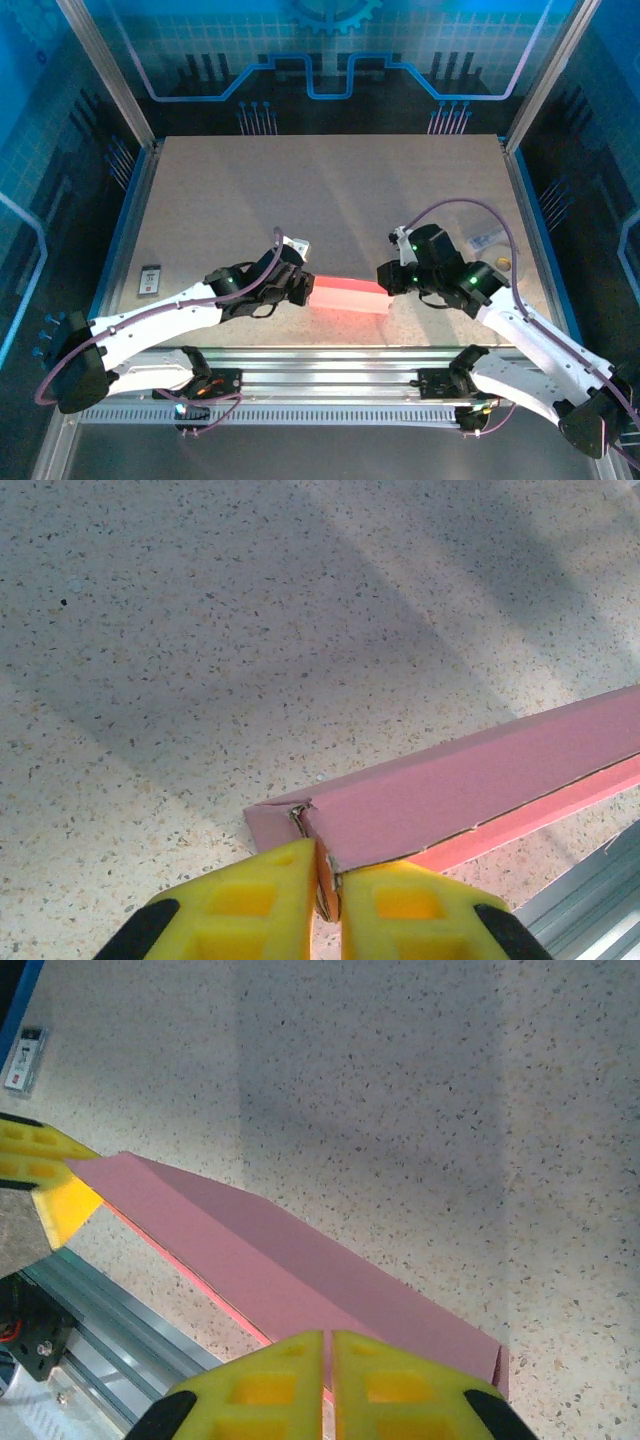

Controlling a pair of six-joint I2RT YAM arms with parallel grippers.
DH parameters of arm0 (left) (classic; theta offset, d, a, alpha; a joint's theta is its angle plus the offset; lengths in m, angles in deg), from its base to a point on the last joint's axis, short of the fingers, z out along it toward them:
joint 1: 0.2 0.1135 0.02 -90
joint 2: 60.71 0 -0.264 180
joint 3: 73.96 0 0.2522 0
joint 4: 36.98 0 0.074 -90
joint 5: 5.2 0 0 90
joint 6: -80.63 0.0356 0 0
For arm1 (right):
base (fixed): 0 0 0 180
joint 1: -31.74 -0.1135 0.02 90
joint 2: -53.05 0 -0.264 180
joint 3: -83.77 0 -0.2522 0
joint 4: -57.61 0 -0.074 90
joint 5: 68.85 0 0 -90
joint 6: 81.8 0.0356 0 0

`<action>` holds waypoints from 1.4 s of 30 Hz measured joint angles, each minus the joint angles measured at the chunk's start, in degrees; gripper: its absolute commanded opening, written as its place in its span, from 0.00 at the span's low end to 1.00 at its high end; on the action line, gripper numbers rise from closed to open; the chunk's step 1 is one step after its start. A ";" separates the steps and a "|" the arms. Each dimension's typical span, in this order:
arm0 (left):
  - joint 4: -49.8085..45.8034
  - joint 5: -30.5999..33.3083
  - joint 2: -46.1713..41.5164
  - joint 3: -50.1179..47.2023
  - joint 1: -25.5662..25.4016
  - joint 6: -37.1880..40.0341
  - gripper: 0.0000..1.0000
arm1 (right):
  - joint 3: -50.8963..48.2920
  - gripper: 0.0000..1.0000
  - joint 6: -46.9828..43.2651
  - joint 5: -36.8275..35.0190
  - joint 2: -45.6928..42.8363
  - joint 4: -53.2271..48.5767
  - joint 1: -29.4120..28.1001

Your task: Fold the paper box

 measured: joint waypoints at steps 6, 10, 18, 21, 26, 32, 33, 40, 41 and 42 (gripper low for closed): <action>-0.04 -0.02 0.00 0.00 -0.04 -0.50 0.20 | -2.89 0.11 0.92 0.90 -0.17 1.29 0.00; -0.87 -0.50 -0.13 0.00 -0.04 -2.23 0.27 | -3.89 0.11 1.29 0.87 -0.87 2.19 0.00; -6.08 -6.49 -4.48 0.15 0.02 -3.23 0.36 | -6.69 0.11 1.81 0.85 -1.51 3.04 0.00; -8.20 -9.31 -6.27 1.14 0.59 -3.23 0.37 | -7.74 0.11 2.01 0.79 -2.25 3.28 0.00; -8.22 -13.16 -6.12 3.72 2.01 -3.30 0.36 | -8.59 0.12 2.69 0.02 -3.28 3.80 0.00; -4.79 -15.13 0.70 3.69 2.03 -5.95 0.37 | -8.59 0.24 3.45 -0.92 -3.37 4.59 0.00; -3.80 -15.30 1.64 2.89 2.03 -6.47 0.37 | -8.59 0.29 3.82 -0.94 -3.32 4.74 -0.02; -2.12 -16.13 4.13 -3.50 2.03 -10.78 0.50 | -10.64 0.54 6.32 -1.95 -2.47 4.20 -0.15; -2.14 -16.31 4.13 -3.87 2.03 -11.19 0.51 | -10.99 0.57 6.75 -1.95 -2.49 3.78 -0.17; -2.10 -16.61 4.17 -4.24 2.03 -11.80 0.52 | -11.37 0.59 7.08 -1.90 -2.47 3.02 -0.17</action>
